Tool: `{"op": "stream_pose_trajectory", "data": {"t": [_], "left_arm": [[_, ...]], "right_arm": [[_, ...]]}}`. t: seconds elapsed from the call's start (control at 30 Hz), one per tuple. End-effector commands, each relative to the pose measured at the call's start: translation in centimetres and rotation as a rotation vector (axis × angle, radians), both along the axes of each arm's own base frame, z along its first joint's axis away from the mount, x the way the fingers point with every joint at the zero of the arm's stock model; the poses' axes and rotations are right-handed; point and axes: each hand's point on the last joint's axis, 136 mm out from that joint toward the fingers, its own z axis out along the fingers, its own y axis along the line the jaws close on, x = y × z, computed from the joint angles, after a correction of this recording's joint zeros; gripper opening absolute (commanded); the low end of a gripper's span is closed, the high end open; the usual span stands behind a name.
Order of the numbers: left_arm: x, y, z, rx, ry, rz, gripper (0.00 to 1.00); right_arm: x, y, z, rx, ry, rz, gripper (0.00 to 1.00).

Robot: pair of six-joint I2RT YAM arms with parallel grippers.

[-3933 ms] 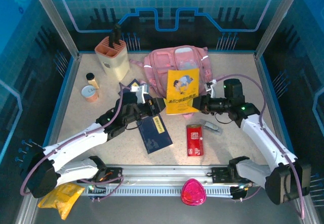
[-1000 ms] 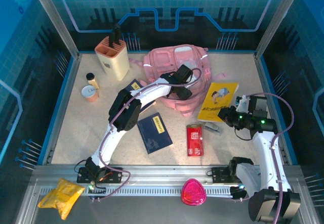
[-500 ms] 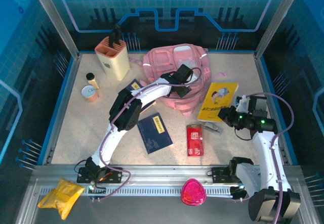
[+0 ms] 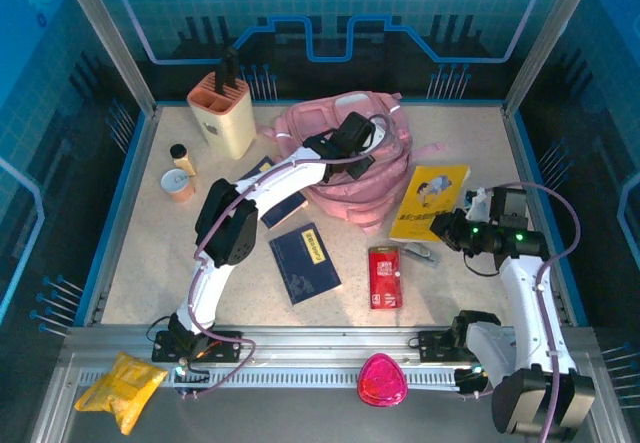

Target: Pack the student bag

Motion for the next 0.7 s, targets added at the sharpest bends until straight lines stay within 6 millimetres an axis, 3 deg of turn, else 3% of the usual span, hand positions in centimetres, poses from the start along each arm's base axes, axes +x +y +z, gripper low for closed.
{"op": "stream_pose_trajectory", "data": {"t": [0.0, 0.13, 0.27, 0.53, 0.67], "left_arm": [[1.3, 0.6, 8.0, -0.109, -0.142, 0.067, 0.0], [1.4, 0.5, 10.2, -0.135, -0.178, 0.059, 0.0], [1.1, 0.3, 11.9, -0.164, -0.195, 0.043, 0.0], [0.5, 0.7, 15.4, -0.204, -0.25, 0.031, 0.0], [0.0, 0.5, 16.0, -0.206, -0.25, 0.0, 0.0]], "right_arm": [[0.9, 1.8, 2.5, 0.032, -0.08, 0.095, 0.05], [1.5, 3.6, 2.0, 0.074, -0.07, 0.146, 0.06], [3.5, 6.0, 2.2, 0.137, -0.107, 0.203, 0.06], [9.3, 9.0, 1.3, 0.197, -0.16, 0.246, 0.06], [12.2, 9.8, 1.2, 0.171, -0.215, 0.266, 0.07]]}}
